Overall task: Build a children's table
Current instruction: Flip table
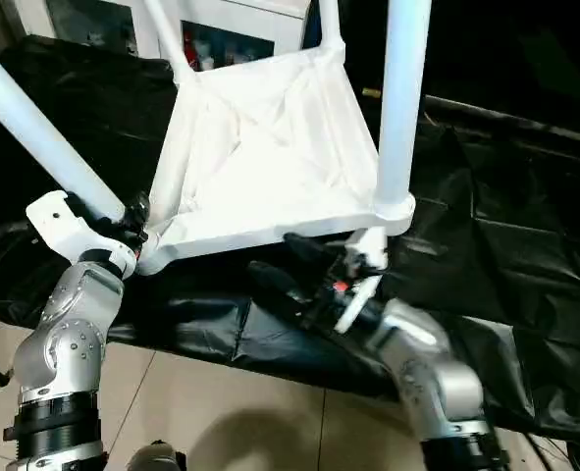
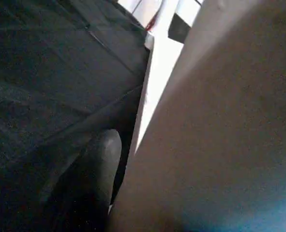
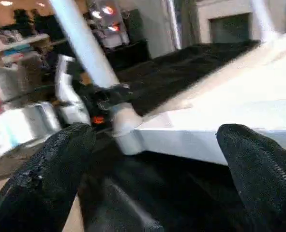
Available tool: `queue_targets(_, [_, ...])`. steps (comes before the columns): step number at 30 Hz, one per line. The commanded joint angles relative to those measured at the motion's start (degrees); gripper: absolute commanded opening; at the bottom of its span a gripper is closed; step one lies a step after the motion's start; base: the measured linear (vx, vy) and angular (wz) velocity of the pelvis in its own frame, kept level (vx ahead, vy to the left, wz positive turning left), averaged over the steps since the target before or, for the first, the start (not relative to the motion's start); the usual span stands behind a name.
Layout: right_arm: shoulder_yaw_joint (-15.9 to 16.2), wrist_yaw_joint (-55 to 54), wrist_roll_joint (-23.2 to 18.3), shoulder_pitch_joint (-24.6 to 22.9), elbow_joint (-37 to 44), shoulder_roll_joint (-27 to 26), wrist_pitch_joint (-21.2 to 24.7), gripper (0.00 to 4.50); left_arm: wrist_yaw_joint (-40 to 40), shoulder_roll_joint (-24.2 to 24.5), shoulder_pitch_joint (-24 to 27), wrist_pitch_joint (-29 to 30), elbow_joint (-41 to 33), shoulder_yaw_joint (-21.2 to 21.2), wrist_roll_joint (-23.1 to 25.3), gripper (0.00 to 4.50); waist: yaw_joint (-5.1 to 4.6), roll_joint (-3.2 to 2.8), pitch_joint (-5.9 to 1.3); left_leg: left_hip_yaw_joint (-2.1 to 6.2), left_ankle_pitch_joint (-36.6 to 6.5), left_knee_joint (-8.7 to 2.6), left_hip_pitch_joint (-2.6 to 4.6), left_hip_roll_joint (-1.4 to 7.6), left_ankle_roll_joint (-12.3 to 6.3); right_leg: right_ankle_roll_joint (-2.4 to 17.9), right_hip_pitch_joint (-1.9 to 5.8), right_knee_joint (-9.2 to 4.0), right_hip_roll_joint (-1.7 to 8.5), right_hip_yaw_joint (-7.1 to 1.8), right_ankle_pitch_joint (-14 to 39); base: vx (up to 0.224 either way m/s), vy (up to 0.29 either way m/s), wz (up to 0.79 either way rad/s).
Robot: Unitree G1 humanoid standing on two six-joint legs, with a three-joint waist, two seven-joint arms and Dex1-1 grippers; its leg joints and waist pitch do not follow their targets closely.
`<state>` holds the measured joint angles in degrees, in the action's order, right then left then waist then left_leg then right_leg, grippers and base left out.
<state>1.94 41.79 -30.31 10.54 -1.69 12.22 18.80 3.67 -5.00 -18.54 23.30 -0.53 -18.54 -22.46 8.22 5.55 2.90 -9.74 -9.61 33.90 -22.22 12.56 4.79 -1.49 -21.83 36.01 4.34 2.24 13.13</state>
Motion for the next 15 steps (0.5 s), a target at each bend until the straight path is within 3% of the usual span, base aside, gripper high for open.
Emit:
queue_targets(1, [-2.2,-5.6,3.1,1.4,-4.1,-0.4,0.7,4.5,-1.1,-2.3,-3.0,-1.3,-1.5,0.9,-3.8,2.52,-0.28,-0.34,-3.59,-0.24,-4.5,-3.7,1.47,0.26,1.67,8.5,2.21,-3.51,2.42,-1.49,-5.5,0.0,0.0,0.0])
queue_targets(2, [-2.8,-8.3,2.6,2.5,-6.1,-1.5,2.2,4.5,-0.7,-2.5,-3.2,-1.2,-1.4,0.8,-3.9,2.52,-0.15,-0.11,-3.68,-0.26,-4.9,-3.65,1.47,0.29,1.86,8.4,2.38,-3.57,2.47,-1.52,-4.9,0.0,0.0,0.0])
queue_targets(3, [-2.7,-8.5,1.8,2.7,-6.3,-1.7,3.3,4.5,-0.3,-2.7,-3.4,-1.3,-1.3,0.7,-4.0,2.52,-0.24,-0.4,-3.56,-0.13,-6.5,-3.83,1.47,0.46,1.88,7.8,2.27,-3.57,2.51,-1.57,-3.8,0.0,0.0,0.0])
queue_targets(4, [-2.5,-8.3,1.4,2.7,-6.1,-1.7,3.8,4.5,-0.1,-3.0,-3.5,-1.4,-1.2,0.5,-4.2,2.52,-0.29,0.18,-3.6,-0.17,-6.7,-3.81,1.48,0.49,1.72,7.6,2.34,-3.66,2.49,-1.52,-3.6,0.0,0.0,0.0])
queue_targets(5, [-2.5,-8.3,1.4,2.7,-6.1,-1.7,3.8,4.5,-0.1,-3.0,-3.5,-1.4,-1.2,0.5,-4.2,2.52,-0.13,-0.11,-3.59,-0.14,-6.6,-3.78,1.47,0.52,1.69,7.3,2.33,-3.62,2.59,-1.56,-3.7,0.0,0.0,0.0])
queue_targets(7, [-2.2,-7.9,-0.1,2.6,-5.5,-2.1,6.1,4.5,0.8,-4.0,-4.0,-1.6,-1.1,-0.3,-5.1,2.52,-0.14,-0.08,-3.65,-0.11,-5.5,-3.71,1.38,0.51,1.44,7.2,2.4,-3.46,2.55,-1.55,-5.4,0.0,0.0,0.0])
queue_targets(8, [-2.3,-8.0,-0.5,2.6,-5.4,-2.2,6.6,4.5,1.0,-4.2,-4.2,-1.6,-1.1,-0.4,-5.3,2.52,-0.1,0.25,-3.66,-0.18,-5.2,-3.61,1.42,0.49,1.18,7.2,2.39,-3.45,2.5,-1.55,-6.2,0.0,0.0,0.0])
queue_targets(10, [-3.2,-8.9,-1.4,3.1,-5.9,-3.5,7.1,4.5,1.2,-4.5,-4.2,-1.5,-1.4,-0.1,-5.1,2.52,0.0,0.09,-3.66,-0.19,-4.7,-3.58,1.36,0.47,0.72,7.5,2.34,-3.31,2.6,-1.57,-7.1,0.0,0.0,0.0])
queue_targets(11, [-3.7,-9.3,-2.0,3.5,-6.2,-4.0,7.4,4.5,1.4,-4.7,-4.2,-1.5,-1.4,-0.1,-5.2,2.52,0.0,0.29,-3.66,-0.21,-4.7,-3.58,1.34,0.48,0.6,7.5,2.37,-3.36,2.61,-1.55,-6.9,0.0,0.0,0.0])
queue_targets(15, [-5.6,-10.7,-4.1,5.8,-7.9,-6.5,9.1,4.5,1.7,-5.6,-4.2,-1.7,-1.5,0.3,-5.1,2.52,-0.15,0.1,-3.63,-0.19,-5.5,-3.73,1.36,0.5,0.94,7.5,2.28,-3.41,2.69,-1.52,-4.9,0.0,0.0,0.0])
